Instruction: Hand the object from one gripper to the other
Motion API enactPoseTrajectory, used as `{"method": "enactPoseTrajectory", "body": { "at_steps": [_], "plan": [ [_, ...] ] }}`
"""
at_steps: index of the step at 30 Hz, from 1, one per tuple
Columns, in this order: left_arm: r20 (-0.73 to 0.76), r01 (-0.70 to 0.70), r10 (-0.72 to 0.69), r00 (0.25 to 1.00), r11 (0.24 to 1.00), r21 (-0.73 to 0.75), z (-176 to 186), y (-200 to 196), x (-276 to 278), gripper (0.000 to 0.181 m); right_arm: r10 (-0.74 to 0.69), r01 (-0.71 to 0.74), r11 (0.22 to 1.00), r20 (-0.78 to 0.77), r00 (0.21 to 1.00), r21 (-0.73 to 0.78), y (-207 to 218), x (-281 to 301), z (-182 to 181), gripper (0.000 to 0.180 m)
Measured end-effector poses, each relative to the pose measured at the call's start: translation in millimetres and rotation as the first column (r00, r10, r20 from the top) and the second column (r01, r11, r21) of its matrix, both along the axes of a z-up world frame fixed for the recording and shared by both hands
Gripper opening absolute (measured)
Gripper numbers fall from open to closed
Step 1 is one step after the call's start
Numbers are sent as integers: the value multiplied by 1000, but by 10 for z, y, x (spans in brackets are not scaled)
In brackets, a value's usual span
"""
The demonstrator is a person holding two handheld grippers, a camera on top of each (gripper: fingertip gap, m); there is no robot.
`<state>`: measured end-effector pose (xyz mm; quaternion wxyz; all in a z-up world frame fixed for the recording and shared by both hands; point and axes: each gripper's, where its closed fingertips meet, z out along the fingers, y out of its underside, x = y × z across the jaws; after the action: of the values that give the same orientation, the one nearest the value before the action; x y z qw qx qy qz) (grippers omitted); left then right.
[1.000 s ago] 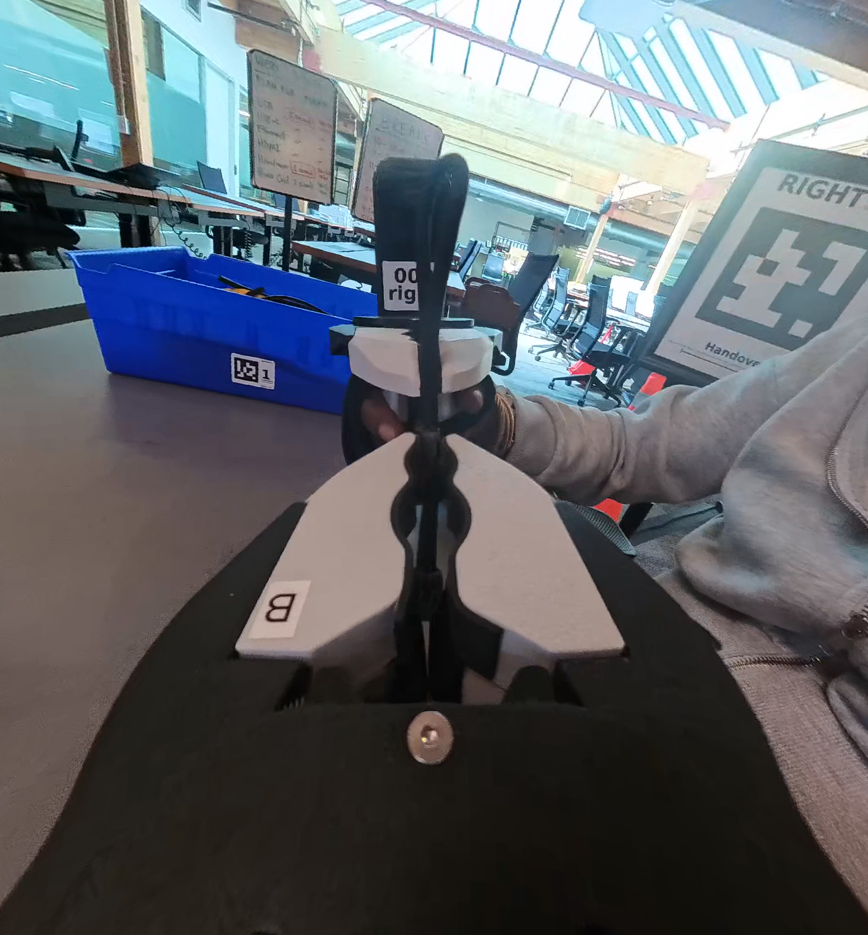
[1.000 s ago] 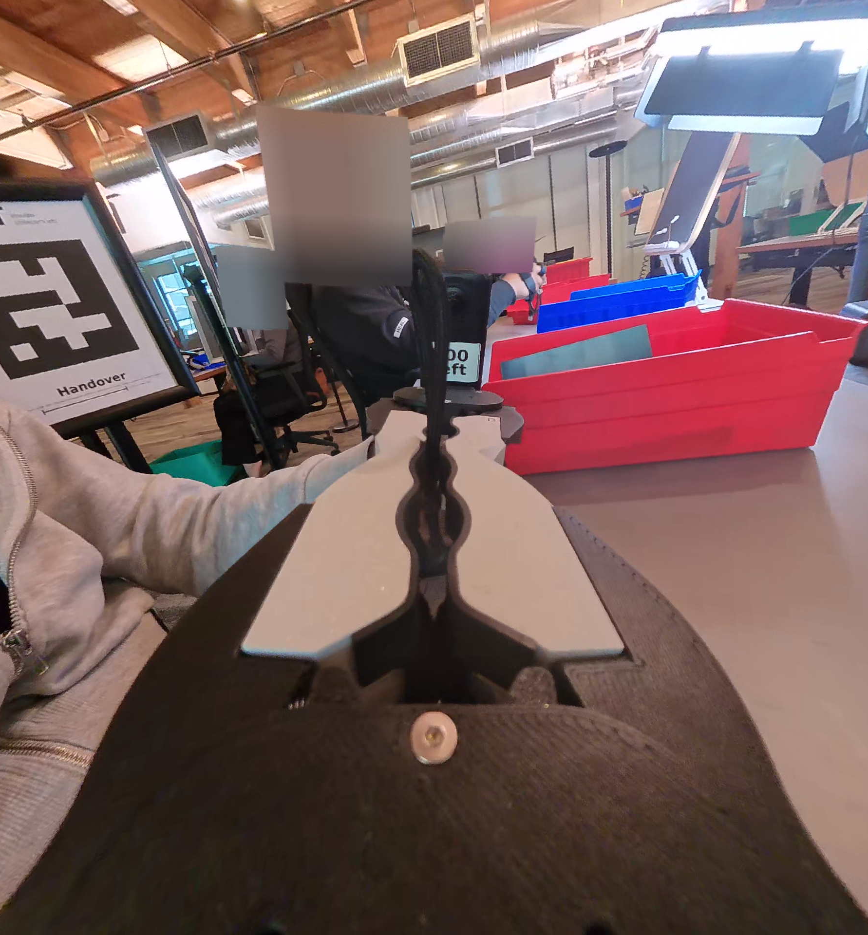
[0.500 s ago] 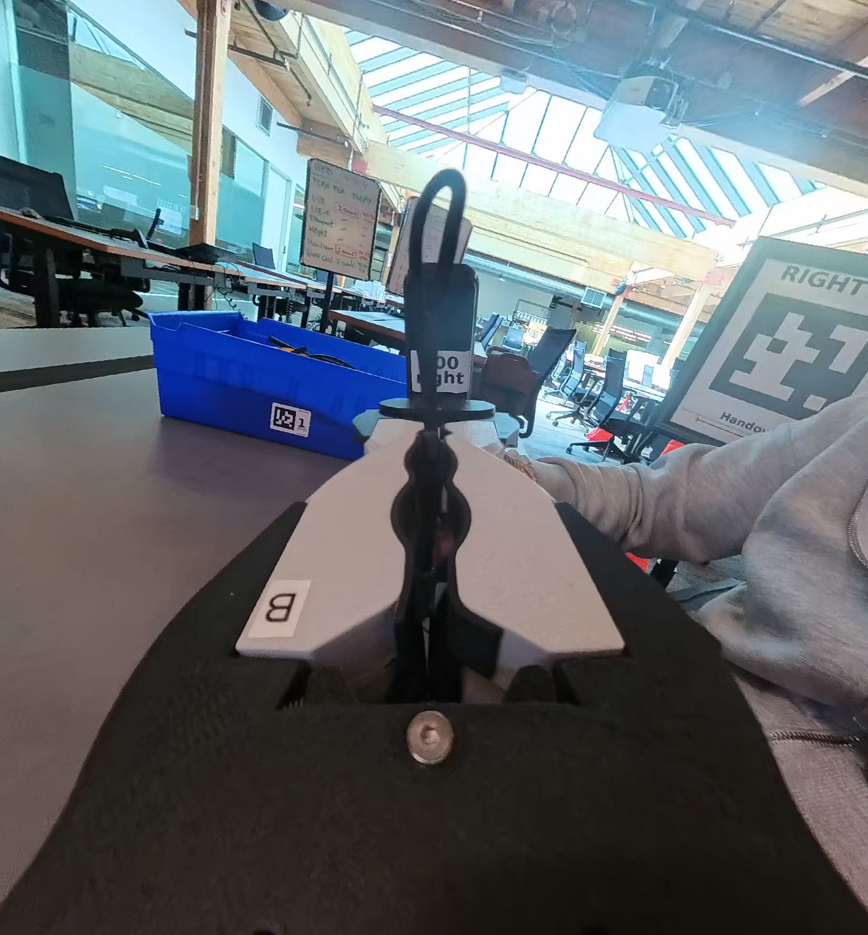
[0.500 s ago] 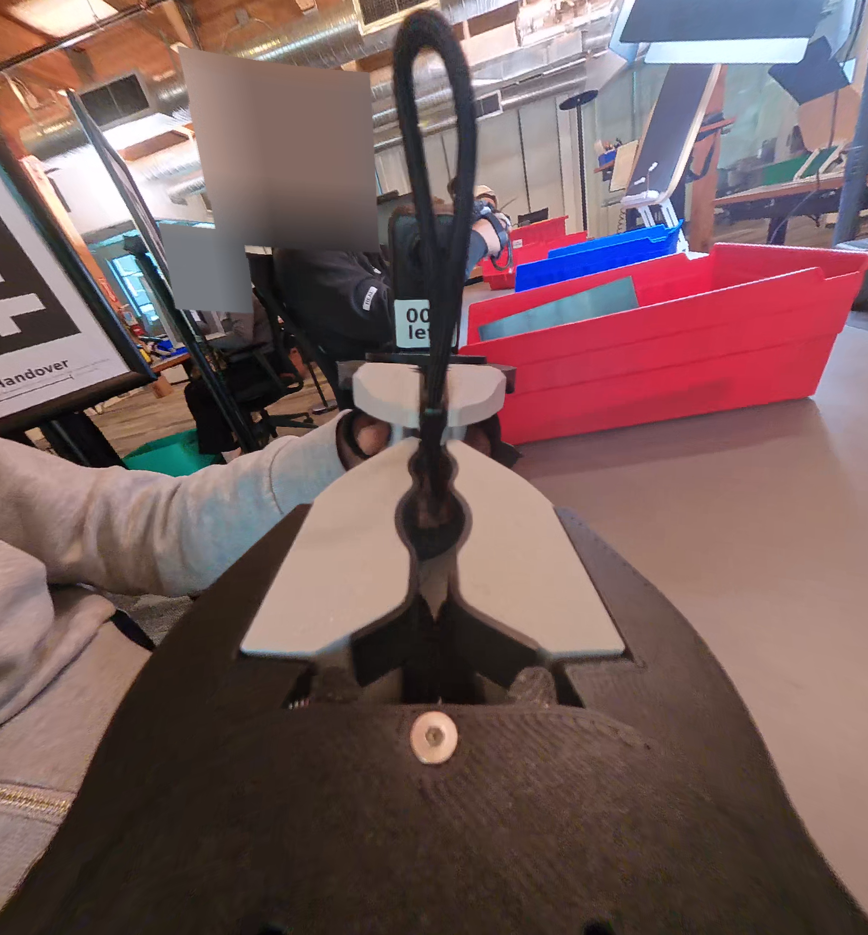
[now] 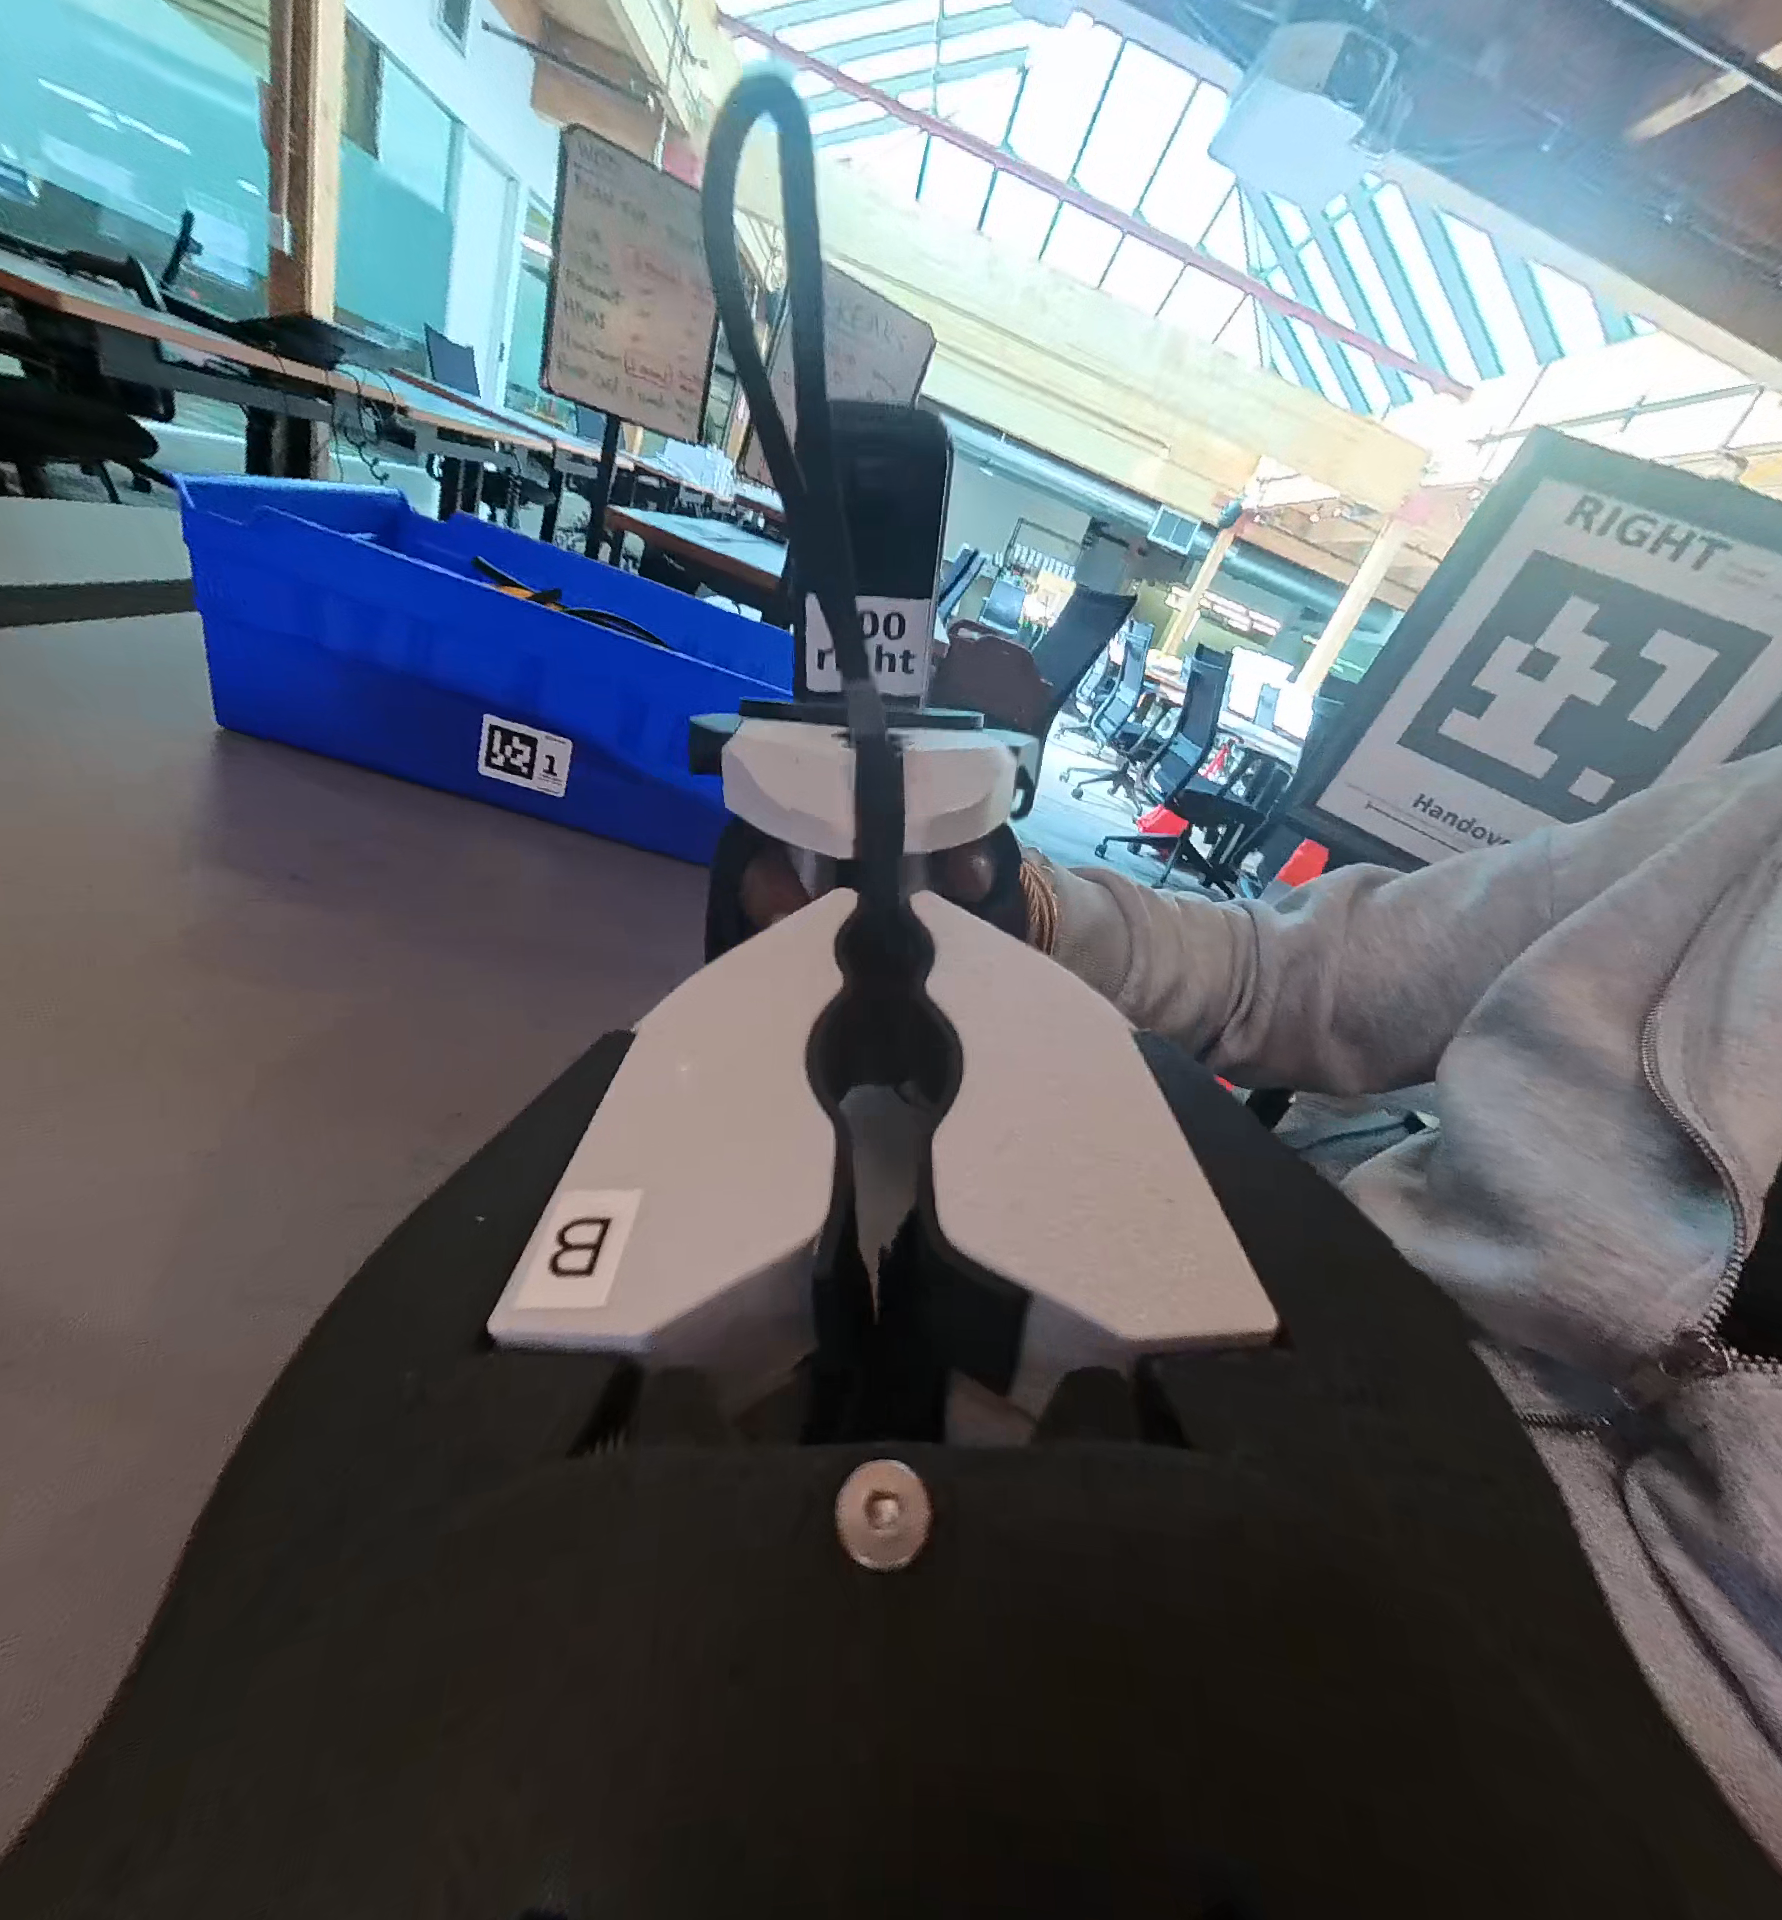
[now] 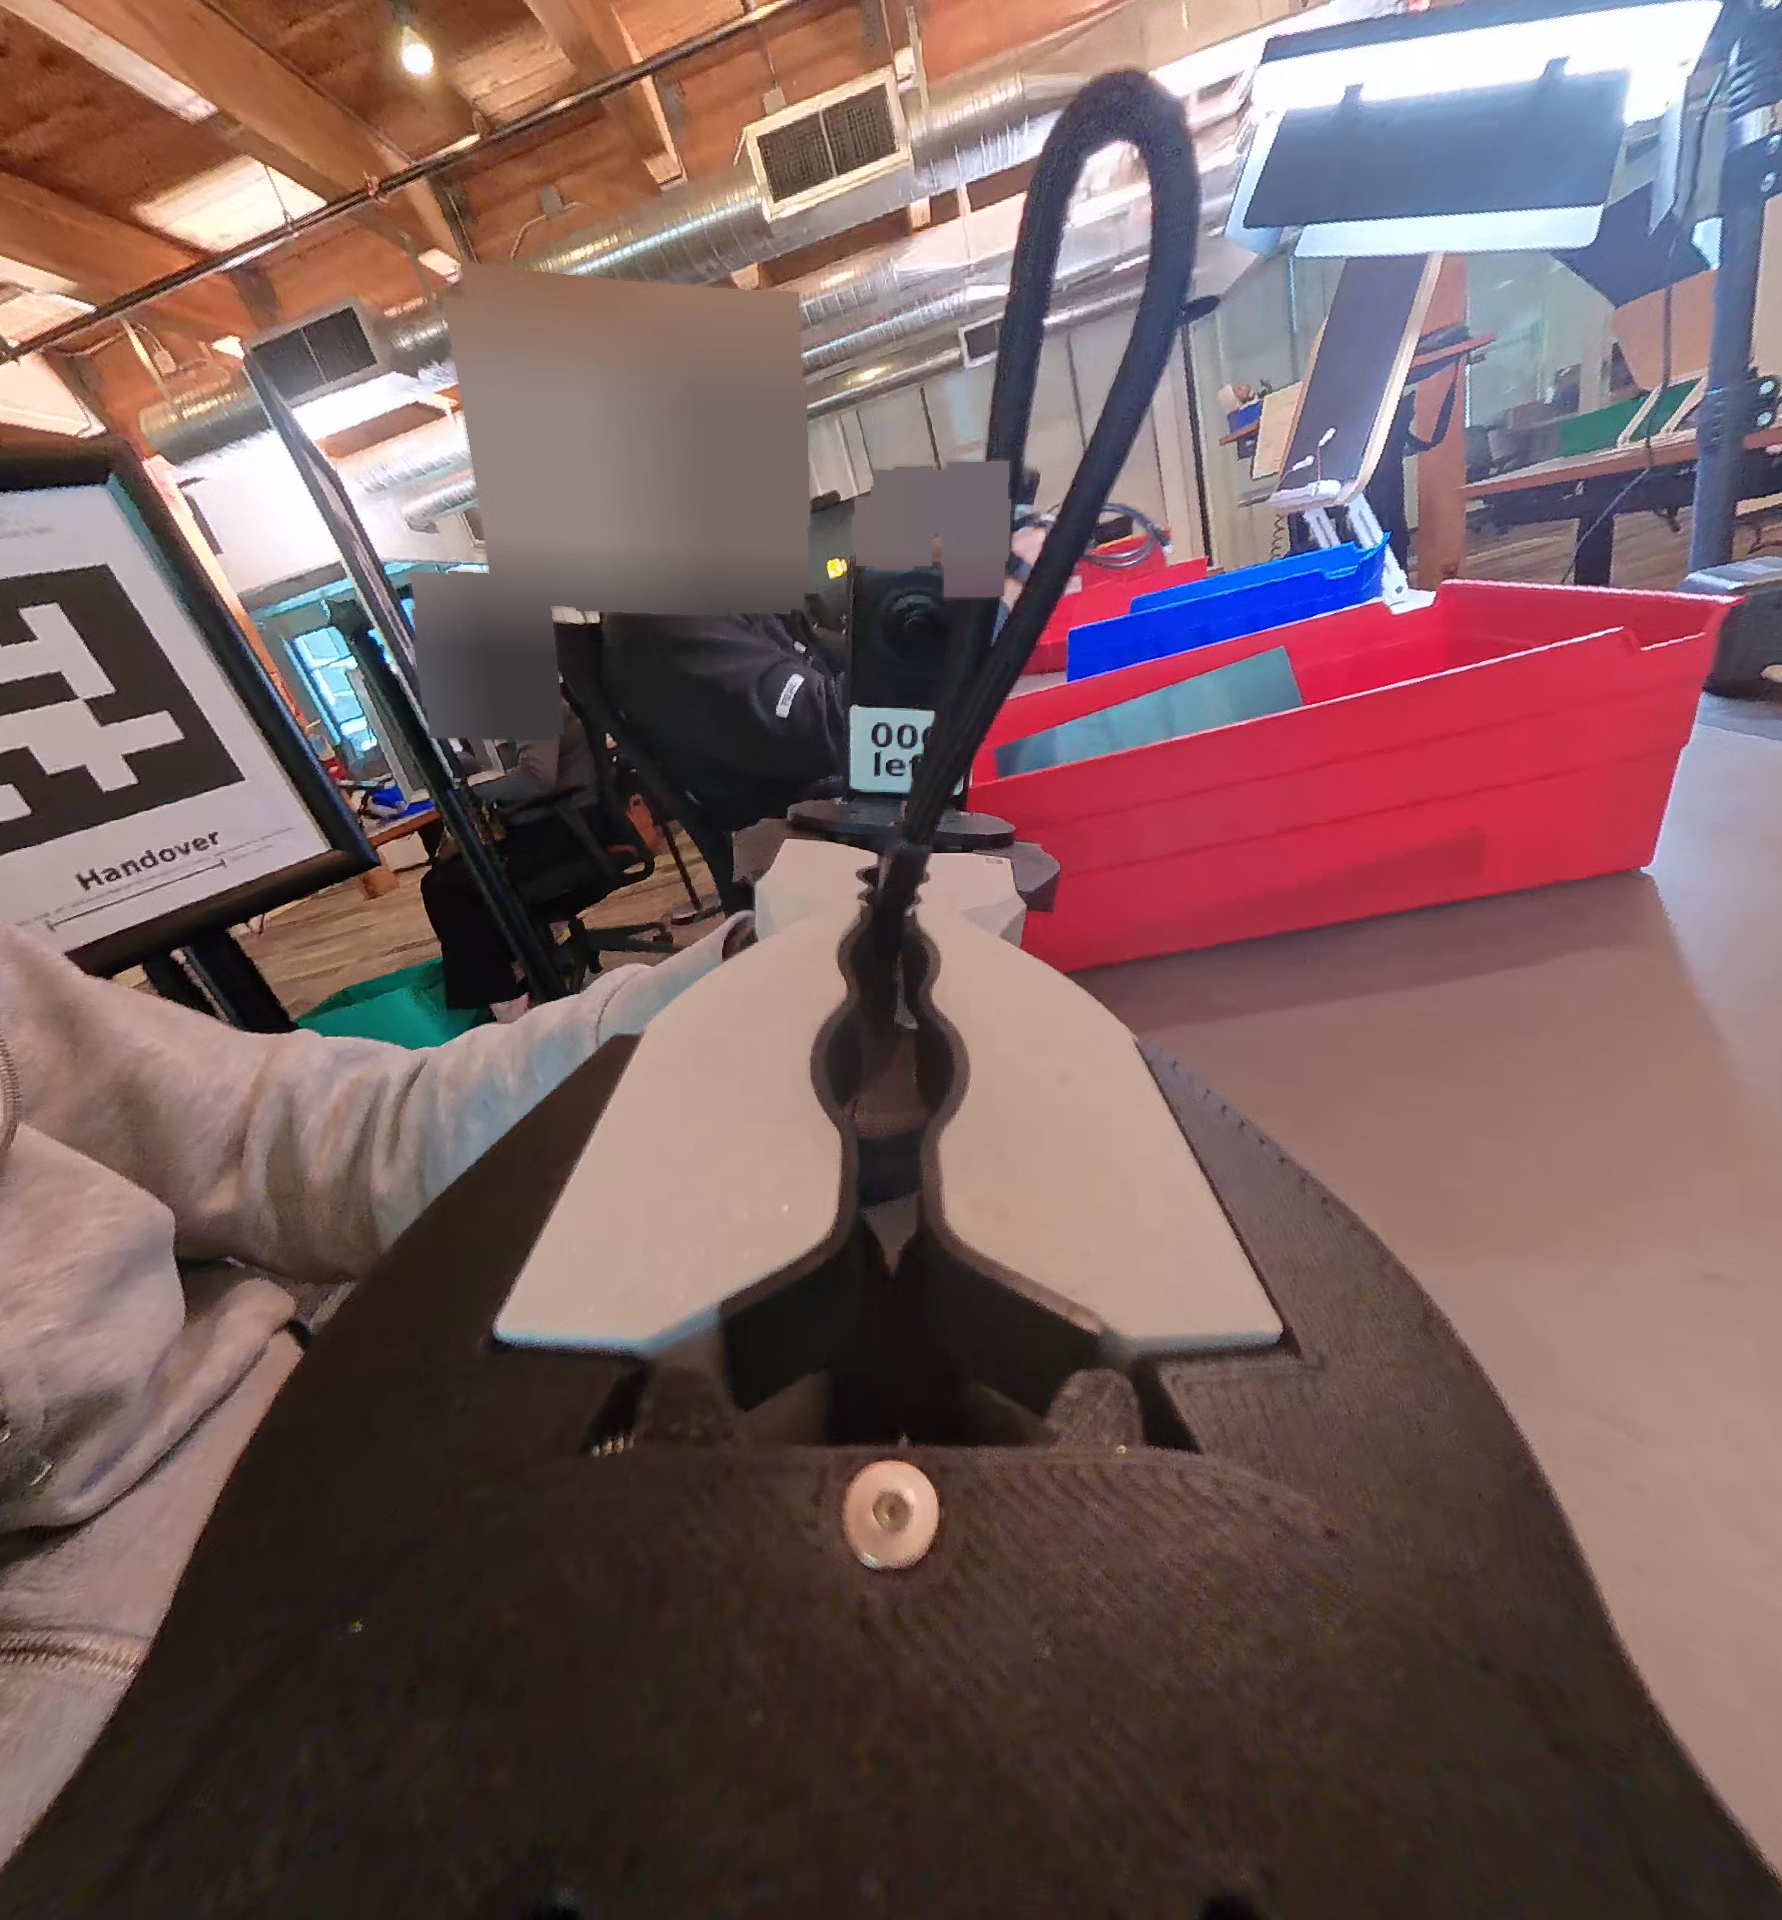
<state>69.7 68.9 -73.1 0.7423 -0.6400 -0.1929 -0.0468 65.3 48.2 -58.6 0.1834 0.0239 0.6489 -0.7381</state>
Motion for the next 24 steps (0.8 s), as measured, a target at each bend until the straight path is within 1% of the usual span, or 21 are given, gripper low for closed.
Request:
{"method": "enactPoseTrajectory", "body": {
  "at_steps": [3,7,10,12,14,16,18,19,20,21,22,23,24],
  "plan": [
    [-23,-24,26,999,998,65,95,-57,-25,4,-38,38,999,32,999,-16,1,-65,16,23],
    [-68,-30,38,997,993,113,182,-79,-6,4,26,-29,999,85,996,36,-64,10,-80,30],
    [-75,-20,26,997,997,81,138,-29,8,4,61,-66,996,76,995,65,-139,104,-158,26],
    [-78,-16,21,997,998,65,113,-8,13,4,88,-93,993,68,994,74,-158,157,-188,10],
    [-77,-21,26,997,997,72,132,-17,13,6,102,-107,991,63,993,76,-140,169,-179,10],
    [-93,-76,83,992,994,73,168,-77,-40,18,111,-117,991,86,990,62,-95,143,-128,10],
    [-169,-190,195,966,981,45,207,-186,-127,23,124,-131,990,151,981,43,-34,99,-69,10],
    [-255,-257,254,933,966,19,231,-240,-154,25,140,-152,987,193,971,51,-4,88,-68,10],
    [-369,-336,311,876,942,-4,258,-291,-171,25,171,-195,978,243,955,75,26,99,-91,10],
    [-510,-423,350,785,906,-29,274,-327,-178,27,213,-255,961,305,928,104,56,130,-126,10],
    [-660,-508,349,665,860,-56,268,-339,-173,29,250,-316,940,369,895,130,83,161,-165,10],
    [-786,-581,308,536,810,-79,246,-325,-164,32,275,-365,919,422,864,149,101,187,-205,10],
    [-867,-635,250,431,767,-94,215,-292,-157,33,290,-403,900,462,838,166,112,211,-248,10]
  ]
}}
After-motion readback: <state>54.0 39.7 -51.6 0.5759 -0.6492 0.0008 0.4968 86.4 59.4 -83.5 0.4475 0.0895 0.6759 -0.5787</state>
